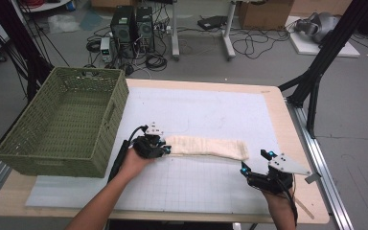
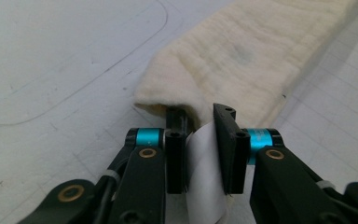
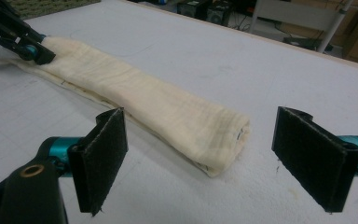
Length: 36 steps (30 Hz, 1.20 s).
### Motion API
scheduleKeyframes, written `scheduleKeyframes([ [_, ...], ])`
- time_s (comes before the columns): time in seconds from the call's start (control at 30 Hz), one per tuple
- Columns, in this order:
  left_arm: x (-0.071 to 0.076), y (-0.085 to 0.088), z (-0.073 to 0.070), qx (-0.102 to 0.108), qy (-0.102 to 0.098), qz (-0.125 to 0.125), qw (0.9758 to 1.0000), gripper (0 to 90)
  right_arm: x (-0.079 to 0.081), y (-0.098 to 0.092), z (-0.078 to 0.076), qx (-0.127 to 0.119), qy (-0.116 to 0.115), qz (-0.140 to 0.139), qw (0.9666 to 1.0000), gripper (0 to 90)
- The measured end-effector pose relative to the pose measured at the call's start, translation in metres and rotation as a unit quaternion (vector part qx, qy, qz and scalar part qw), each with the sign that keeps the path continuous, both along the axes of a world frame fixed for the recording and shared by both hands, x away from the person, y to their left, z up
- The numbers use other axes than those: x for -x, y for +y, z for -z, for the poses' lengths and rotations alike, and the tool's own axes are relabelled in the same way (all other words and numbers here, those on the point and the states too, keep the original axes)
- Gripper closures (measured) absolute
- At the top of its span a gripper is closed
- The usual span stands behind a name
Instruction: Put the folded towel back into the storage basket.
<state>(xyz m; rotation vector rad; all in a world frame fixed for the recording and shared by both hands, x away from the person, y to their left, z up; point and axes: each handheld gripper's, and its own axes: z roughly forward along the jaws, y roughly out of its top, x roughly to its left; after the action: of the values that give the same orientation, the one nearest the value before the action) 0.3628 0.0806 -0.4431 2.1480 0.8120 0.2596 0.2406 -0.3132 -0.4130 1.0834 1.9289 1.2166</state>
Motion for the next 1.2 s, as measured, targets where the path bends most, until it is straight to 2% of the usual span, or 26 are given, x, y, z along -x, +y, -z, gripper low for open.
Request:
scheduleKeyframes([
  [0.13,0.001,0.001,0.001,0.008,-0.002,-0.002,1.0000,78.7,0.000,-0.001,0.000,0.000,0.000,0.000,1.0000,16.8],
  [0.27,0.003,0.003,0.002,0.017,-0.019,0.002,0.9997,79.2,0.000,-0.001,0.001,0.002,0.002,0.001,1.0000,16.9],
  [0.33,0.004,0.004,0.001,0.032,-0.029,0.002,0.9991,79.5,0.000,-0.001,0.001,0.001,0.006,0.001,1.0000,16.9],
  [0.47,0.007,0.007,-0.005,0.061,-0.046,0.005,0.9970,80.2,-0.002,-0.003,0.002,0.011,0.004,0.006,0.9999,16.9],
  [0.67,0.014,0.011,-0.018,0.114,-0.070,0.011,0.9909,80.4,-0.002,-0.007,0.002,0.003,0.005,0.016,0.9998,16.9],
  [0.77,0.016,0.011,-0.020,0.121,-0.074,0.013,0.9899,80.4,-0.003,-0.008,0.002,-0.001,0.011,0.018,0.9998,16.9],
  [0.87,0.019,0.013,-0.024,0.138,-0.079,0.014,0.9872,80.4,-0.005,-0.008,0.002,-0.002,0.011,0.016,0.9998,16.8],
  [0.97,0.022,0.013,-0.027,0.147,-0.086,0.014,0.9853,80.4,-0.006,-0.007,0.002,-0.003,0.011,0.016,0.9998,16.8],
  [1.2,0.028,0.016,-0.032,0.157,-0.095,0.016,0.9830,80.4,-0.012,-0.001,0.002,-0.005,0.020,0.008,0.9998,16.8],
])
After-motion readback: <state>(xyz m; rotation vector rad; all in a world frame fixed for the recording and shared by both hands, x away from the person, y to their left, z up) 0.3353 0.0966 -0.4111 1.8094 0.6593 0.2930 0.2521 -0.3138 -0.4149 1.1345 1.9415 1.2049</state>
